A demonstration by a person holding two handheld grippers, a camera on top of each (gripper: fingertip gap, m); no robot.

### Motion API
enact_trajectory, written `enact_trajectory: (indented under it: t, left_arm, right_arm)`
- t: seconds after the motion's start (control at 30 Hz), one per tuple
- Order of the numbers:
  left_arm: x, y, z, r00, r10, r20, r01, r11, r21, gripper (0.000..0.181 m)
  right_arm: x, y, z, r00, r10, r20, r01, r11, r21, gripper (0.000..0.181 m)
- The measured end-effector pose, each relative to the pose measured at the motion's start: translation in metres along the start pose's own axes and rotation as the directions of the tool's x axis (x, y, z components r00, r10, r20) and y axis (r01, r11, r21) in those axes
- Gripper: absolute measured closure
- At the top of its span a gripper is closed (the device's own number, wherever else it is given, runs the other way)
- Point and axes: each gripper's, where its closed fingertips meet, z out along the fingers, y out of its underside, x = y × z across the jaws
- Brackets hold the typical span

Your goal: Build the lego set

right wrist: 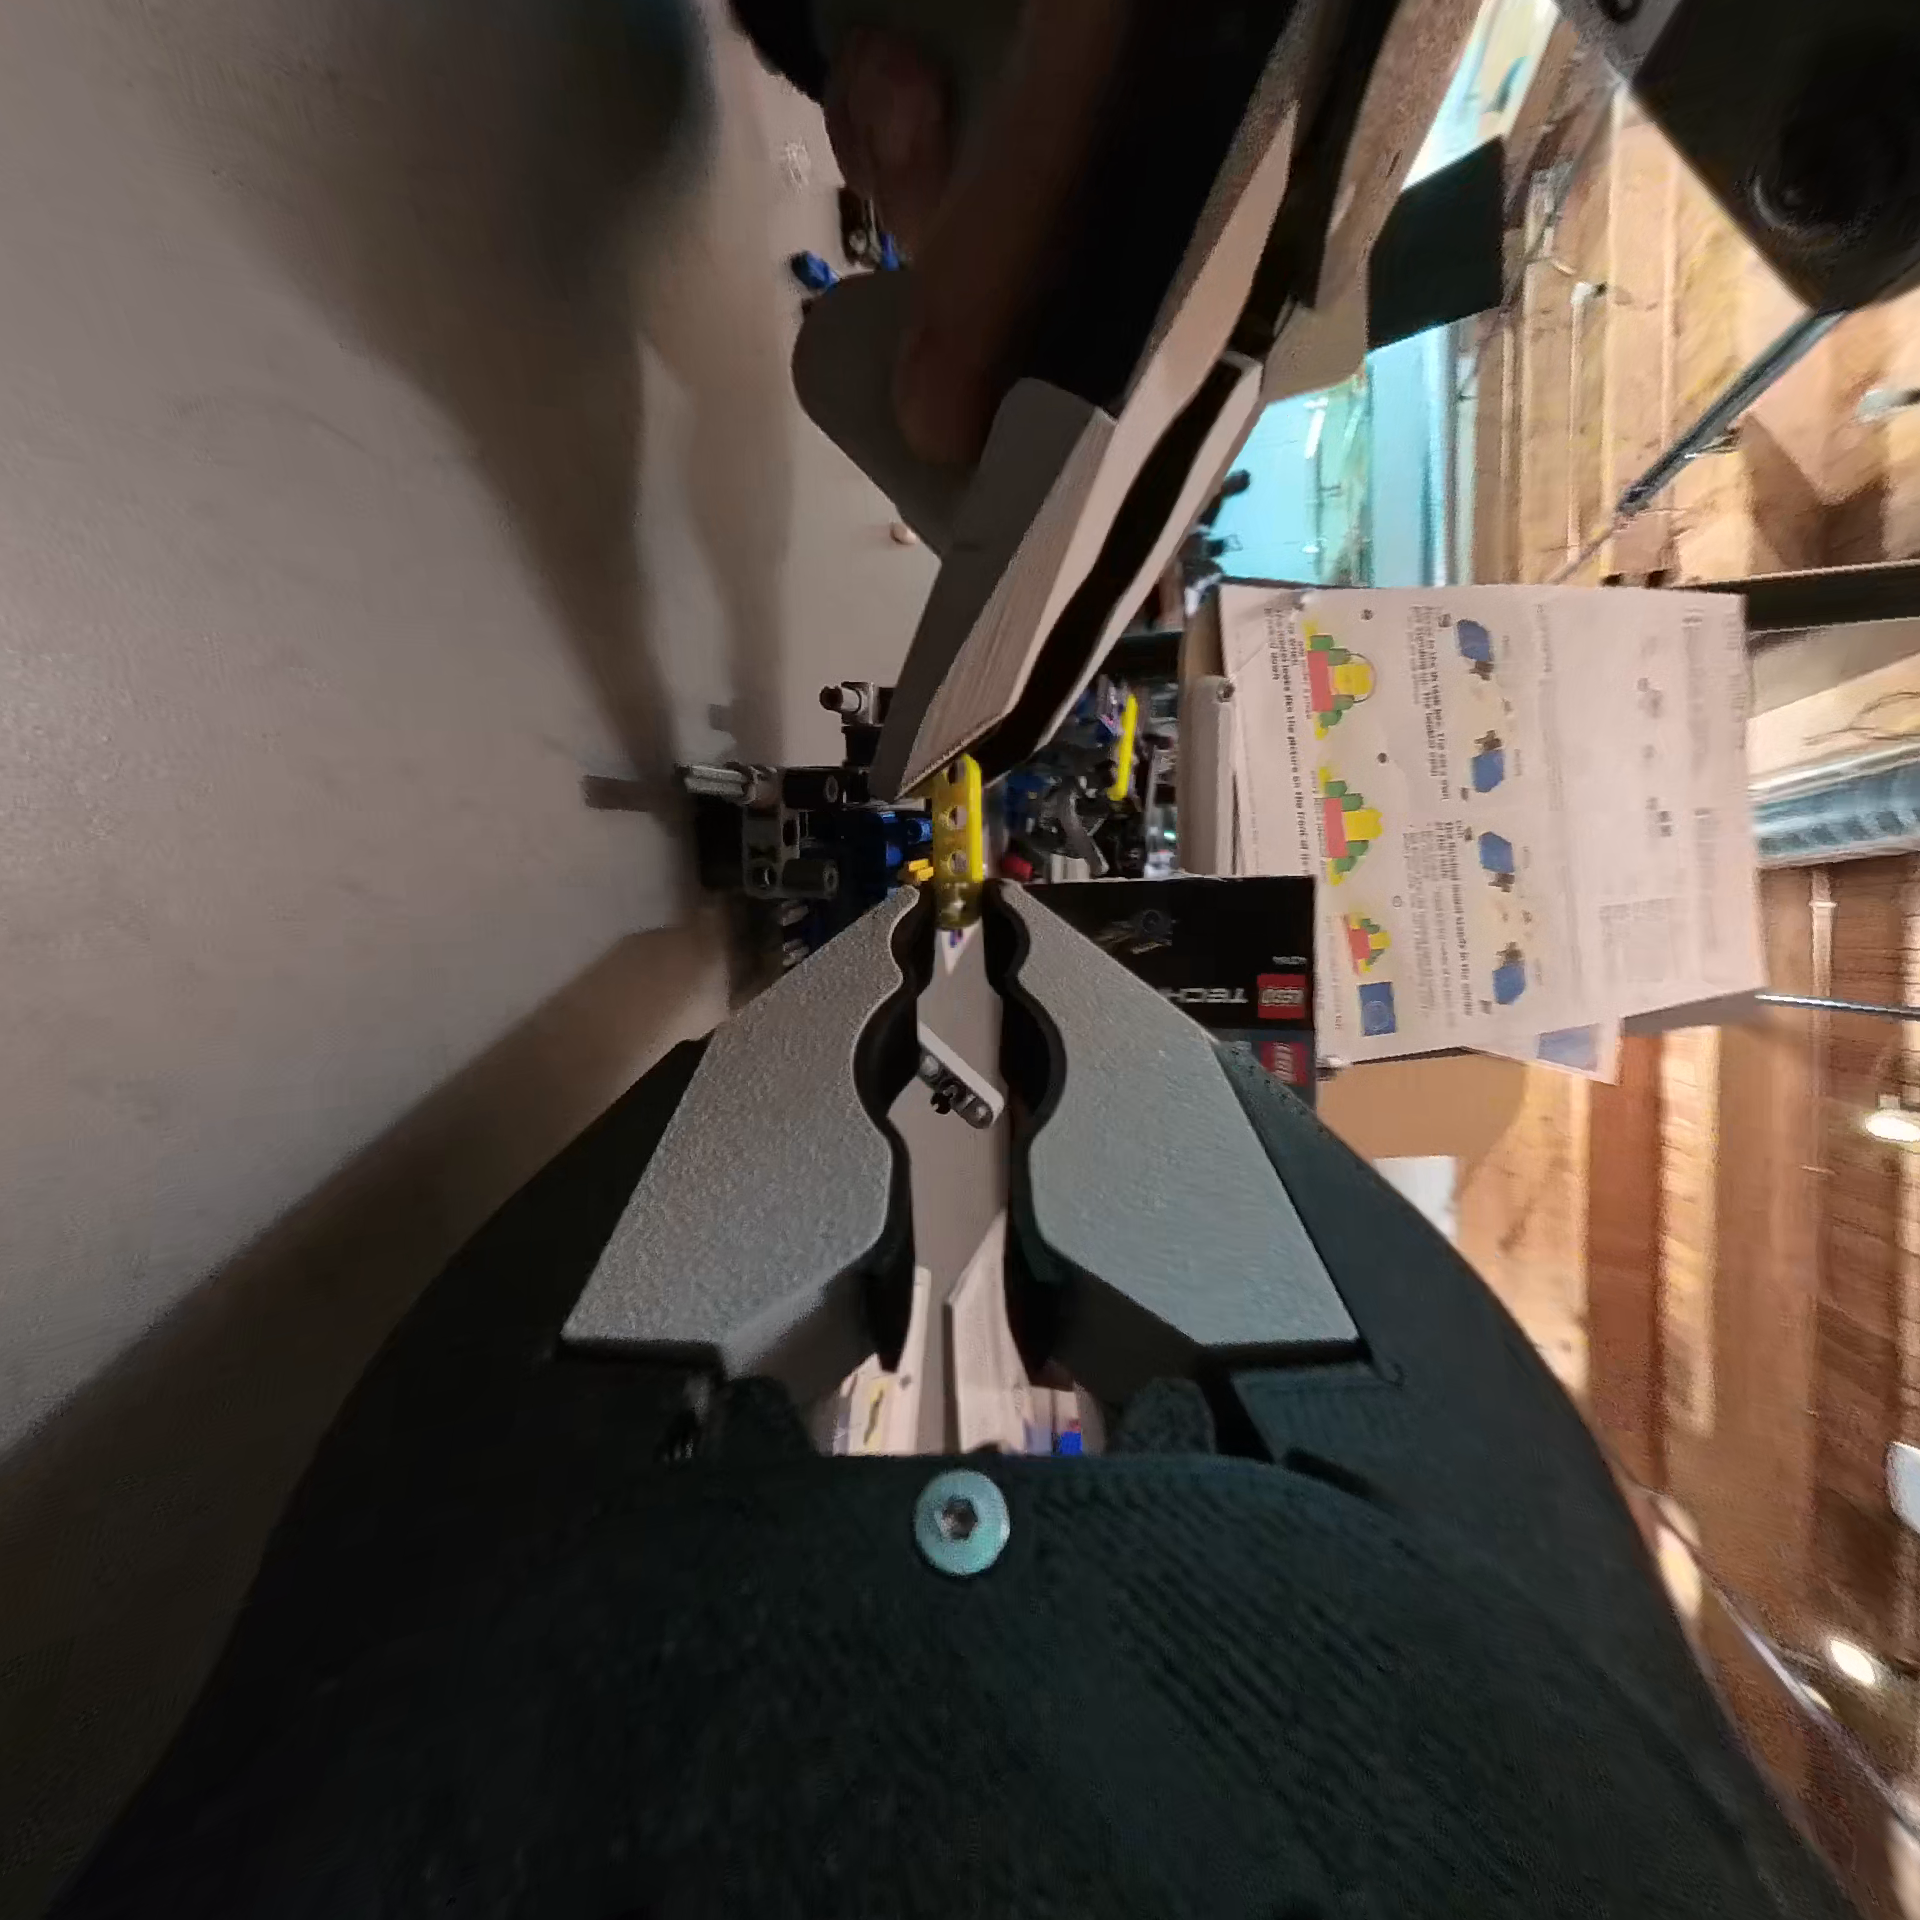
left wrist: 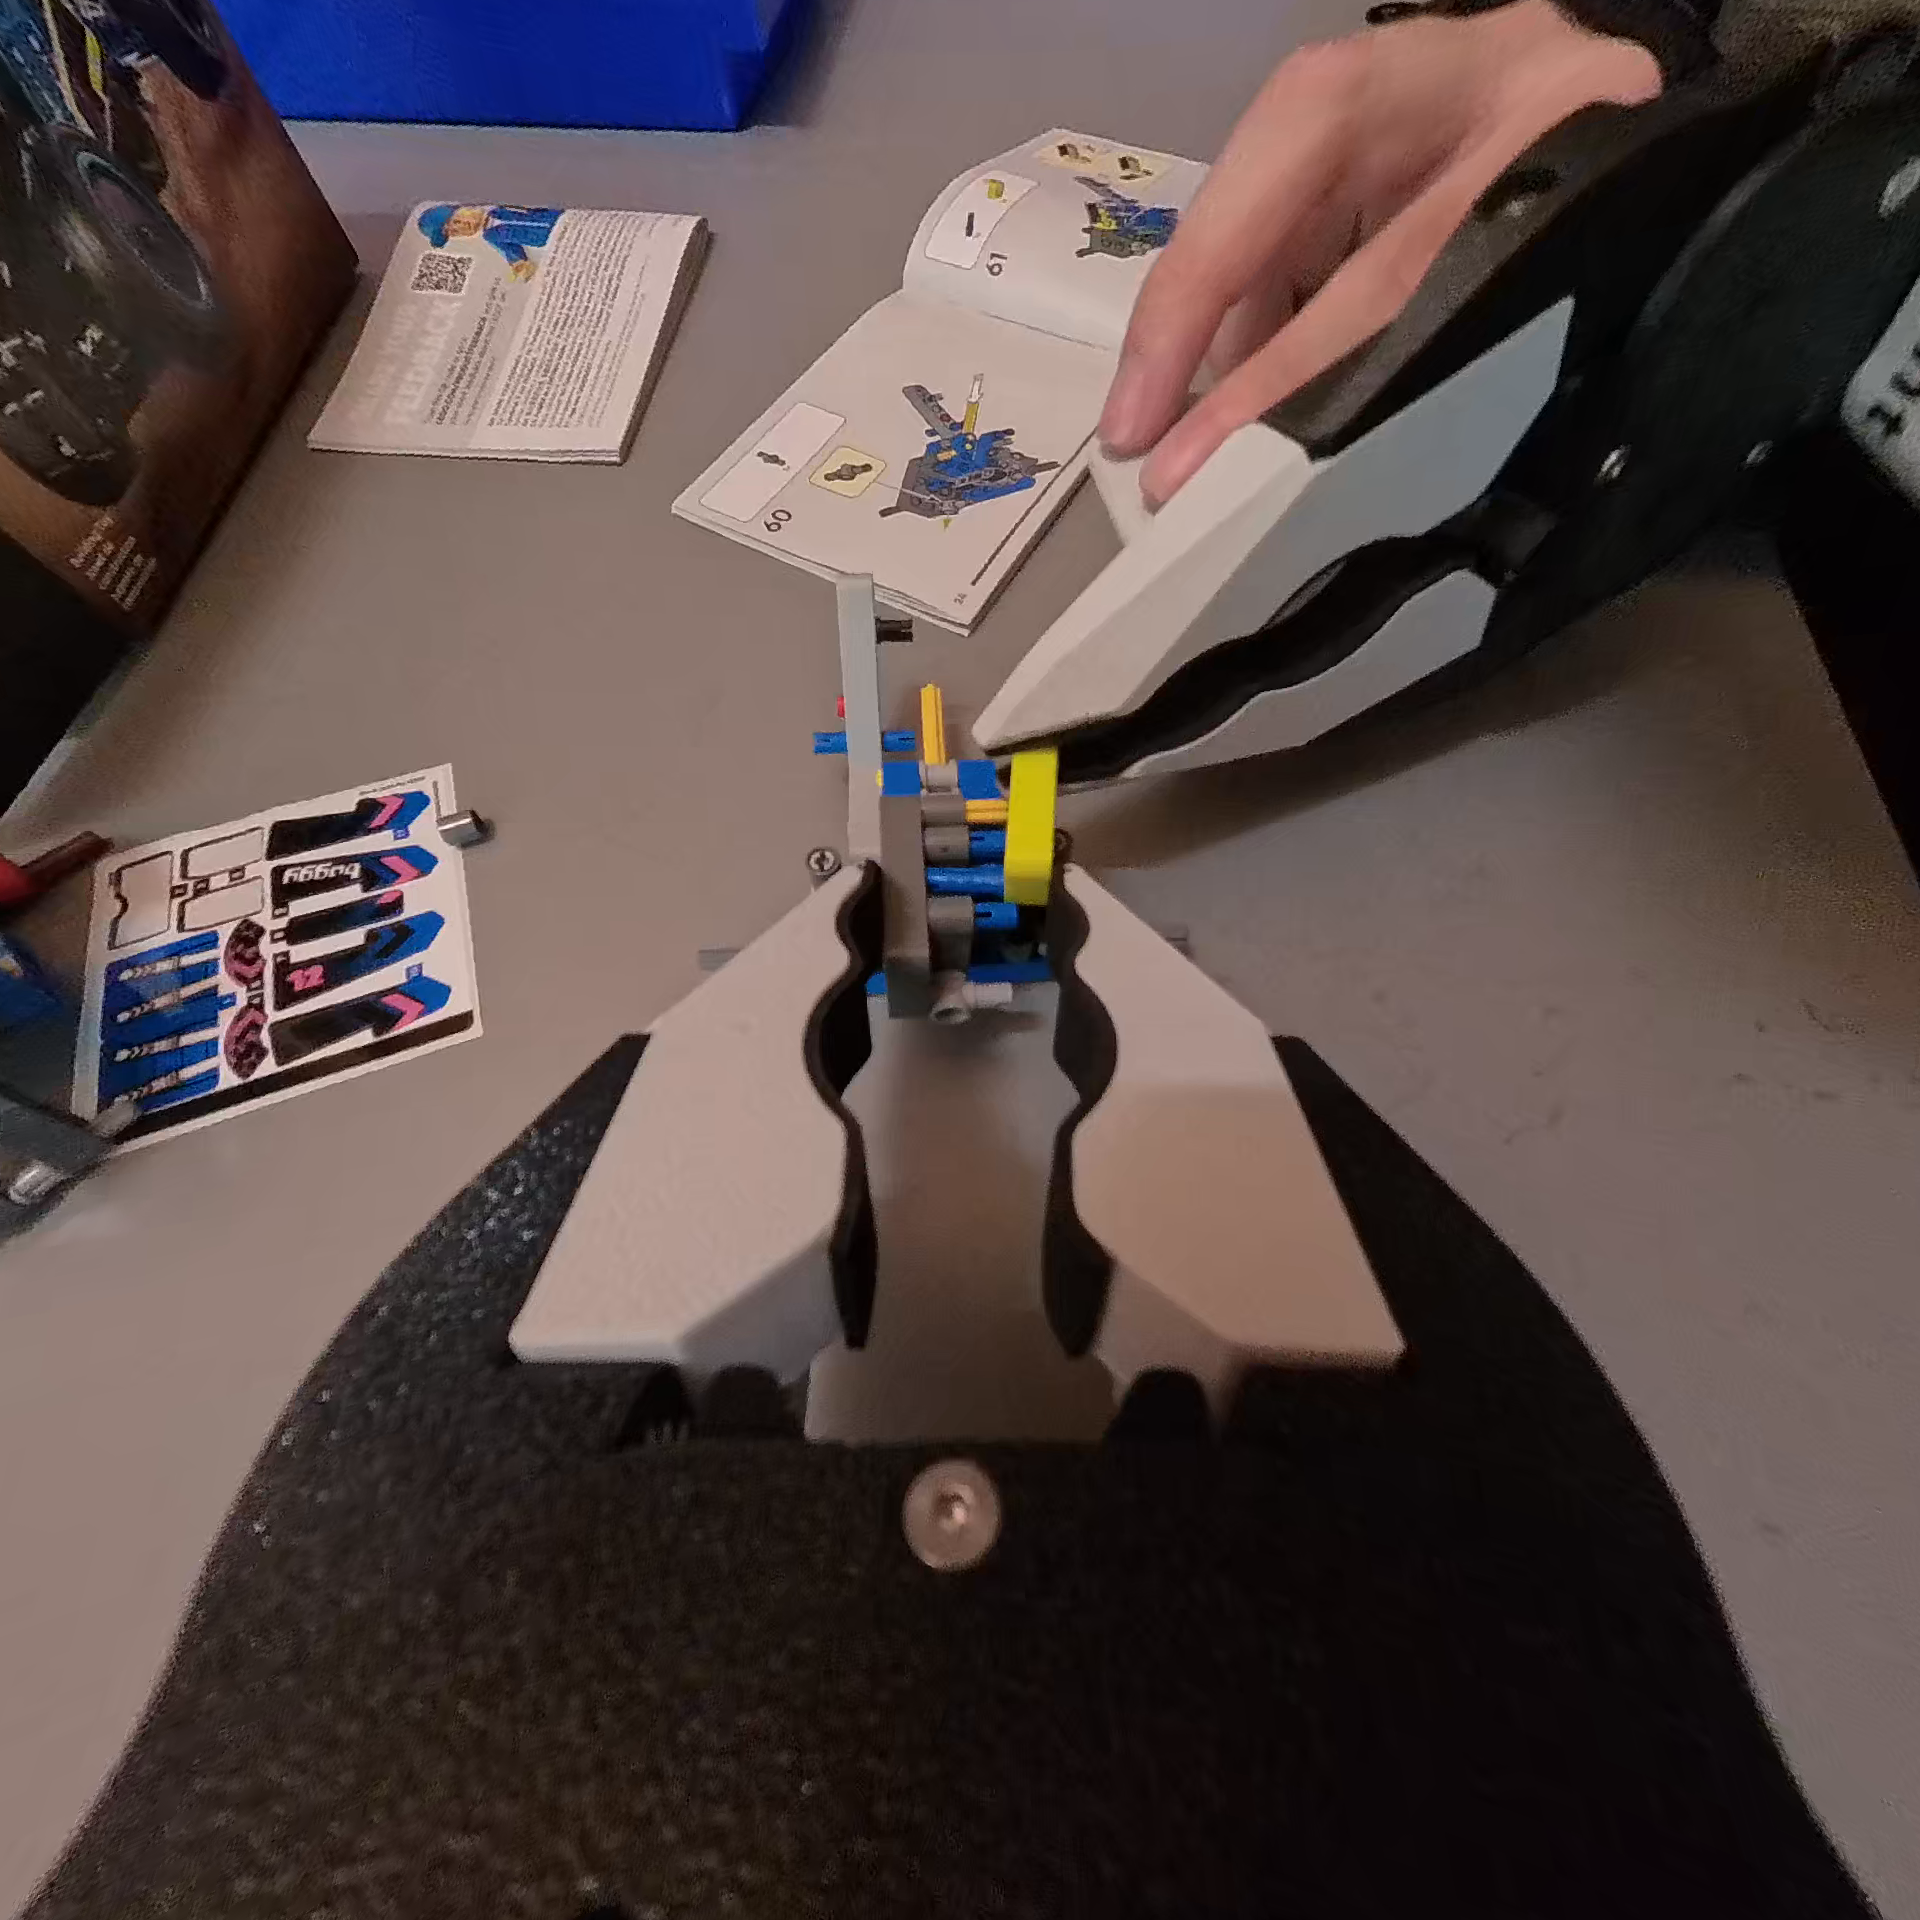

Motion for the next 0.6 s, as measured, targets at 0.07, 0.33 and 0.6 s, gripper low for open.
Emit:
enact_trajectory:
  t: [0.07,0.33,0.6]
  left_arm:
    - [0.000,0.000,0.000,1.000,0.001,0.000,-0.001,1.000,0.000,0.153]
    - [-0.002,0.001,-0.001,1.000,0.004,0.002,-0.004,1.000,0.007,0.153]
    - [-0.005,0.001,0.000,0.999,0.033,0.027,-0.033,0.999,0.003,0.153]
  right_arm:
    - [-0.006,0.002,-0.003,0.994,0.043,0.104,-0.046,0.999,0.022,0.164]
    - [-0.001,-0.001,-0.018,0.709,0.489,0.508,-0.594,0.802,0.058,0.147]
    - [-0.002,-0.003,-0.006,0.551,0.487,0.678,-0.672,0.741,0.014,0.169]
